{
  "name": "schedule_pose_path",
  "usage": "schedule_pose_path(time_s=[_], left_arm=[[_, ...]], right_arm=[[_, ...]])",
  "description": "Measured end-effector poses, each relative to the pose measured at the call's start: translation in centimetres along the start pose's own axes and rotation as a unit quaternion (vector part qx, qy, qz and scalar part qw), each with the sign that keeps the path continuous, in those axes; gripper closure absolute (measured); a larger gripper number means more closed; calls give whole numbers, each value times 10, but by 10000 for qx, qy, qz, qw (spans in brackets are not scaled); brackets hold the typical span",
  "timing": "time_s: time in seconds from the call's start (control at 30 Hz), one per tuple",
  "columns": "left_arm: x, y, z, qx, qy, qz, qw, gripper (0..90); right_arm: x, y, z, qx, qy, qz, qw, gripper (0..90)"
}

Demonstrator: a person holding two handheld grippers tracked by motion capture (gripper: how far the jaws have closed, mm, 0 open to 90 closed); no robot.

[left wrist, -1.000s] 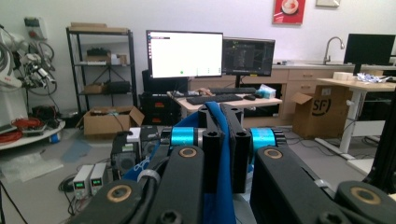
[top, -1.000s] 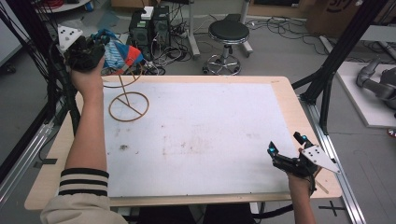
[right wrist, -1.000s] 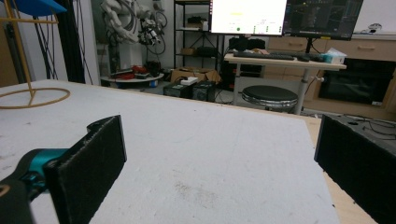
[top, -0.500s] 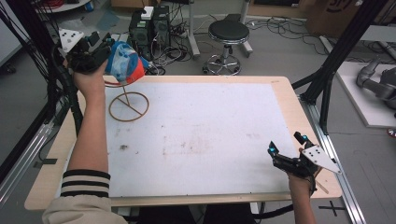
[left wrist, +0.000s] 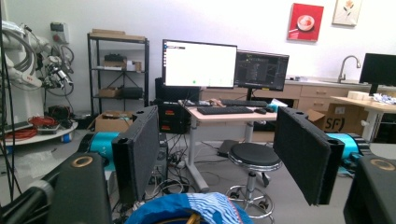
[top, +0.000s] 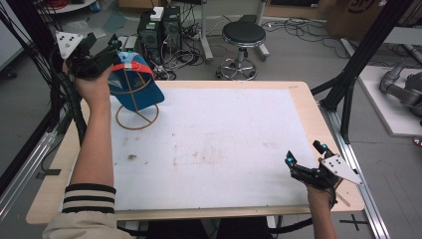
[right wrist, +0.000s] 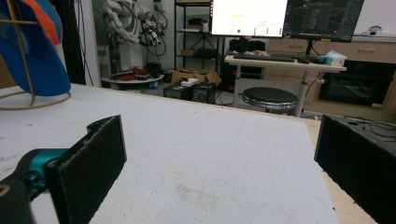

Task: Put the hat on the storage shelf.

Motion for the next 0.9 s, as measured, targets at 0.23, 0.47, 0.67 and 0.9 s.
schedule_pose_path(time_s=[0.23,0.47,0.67,0.9], left_arm=[[3,3,-7,-50,87,16,9999,289],[0,5,-19,-101,125,13,9999,244],[-4,6,-31,-201,199,39,9996,241],[-9,8,-45,-187,294,121,9993,235]], right_arm=[[0,0,0,15,-28,26,10000,18],[-1,1,0,-22,-20,50,10000,18],[0,3,1,-38,0,93,9999,18],[0,3,3,-108,40,97,9999,18]])
Point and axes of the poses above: each handheld gripper's, and its own axes: z roughly forward along the jaws, x roughly out of its top, y roughly to its right, the point moved 1 cm from there along z, roughly forward along the jaws, and after that the axes turned 15 degrees about -y, right-handed, at the moved point
